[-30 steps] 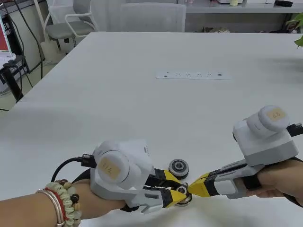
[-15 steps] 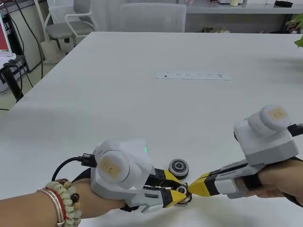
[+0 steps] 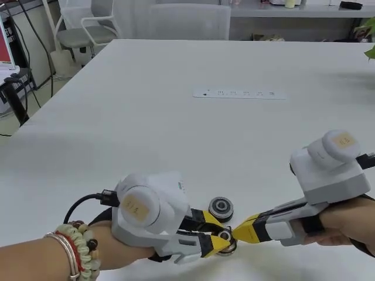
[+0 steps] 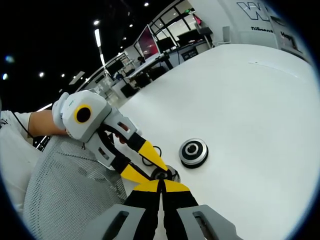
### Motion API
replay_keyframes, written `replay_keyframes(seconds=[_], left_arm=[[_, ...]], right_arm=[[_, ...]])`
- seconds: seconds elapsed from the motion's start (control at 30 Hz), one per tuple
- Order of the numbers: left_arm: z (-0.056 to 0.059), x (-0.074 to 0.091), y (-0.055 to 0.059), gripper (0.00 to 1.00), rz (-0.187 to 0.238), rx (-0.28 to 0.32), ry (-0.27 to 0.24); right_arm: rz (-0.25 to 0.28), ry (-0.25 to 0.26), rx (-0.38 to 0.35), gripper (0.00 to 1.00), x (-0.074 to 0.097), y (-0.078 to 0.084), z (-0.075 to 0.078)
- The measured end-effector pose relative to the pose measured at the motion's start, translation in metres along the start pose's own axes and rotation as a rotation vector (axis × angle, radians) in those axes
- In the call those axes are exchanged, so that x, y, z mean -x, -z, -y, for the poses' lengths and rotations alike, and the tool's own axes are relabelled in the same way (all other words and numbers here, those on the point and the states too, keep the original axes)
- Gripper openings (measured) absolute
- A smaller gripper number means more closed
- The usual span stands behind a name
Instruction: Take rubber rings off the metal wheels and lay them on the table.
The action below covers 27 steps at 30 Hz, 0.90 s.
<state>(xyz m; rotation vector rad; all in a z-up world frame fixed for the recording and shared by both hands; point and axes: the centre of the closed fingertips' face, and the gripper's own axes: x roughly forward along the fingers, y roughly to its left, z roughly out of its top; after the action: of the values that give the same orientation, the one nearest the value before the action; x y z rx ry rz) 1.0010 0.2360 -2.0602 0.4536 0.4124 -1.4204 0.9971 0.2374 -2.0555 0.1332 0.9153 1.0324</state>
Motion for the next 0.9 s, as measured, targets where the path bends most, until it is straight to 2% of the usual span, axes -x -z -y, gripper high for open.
replay_keyframes(seconds=[0.43,0.47,0.5,0.6,0.8,0.9], left_arm=[[0.0,0.0,0.0,0.08,0.002,0.002,0.002],[0.0,0.0,0.0,0.08,0.002,0.002,0.002],[0.0,0.0,0.0,0.08,0.002,0.002,0.002],[0.0,0.0,0.0,0.08,0.001,0.002,0.002],[0.0,0.0,0.0,0.08,-0.002,-0.001,-0.003],[0.0,0.0,0.0,0.08,-0.008,-0.002,-0.005]], right_arm=[[0.006,-0.019,-0.003,0.0,-0.001,-0.001,-0.004],[0.011,-0.025,-0.007,0.0,-0.001,-0.002,-0.005],[0.047,-0.044,-0.02,0.0,0.0,-0.009,-0.008],[0.056,-0.025,-0.02,0.0,0.003,-0.013,-0.004],[0.013,0.019,-0.036,0.0,0.001,-0.002,0.003],[0.01,0.022,-0.034,0.0,0.002,-0.002,0.004]])
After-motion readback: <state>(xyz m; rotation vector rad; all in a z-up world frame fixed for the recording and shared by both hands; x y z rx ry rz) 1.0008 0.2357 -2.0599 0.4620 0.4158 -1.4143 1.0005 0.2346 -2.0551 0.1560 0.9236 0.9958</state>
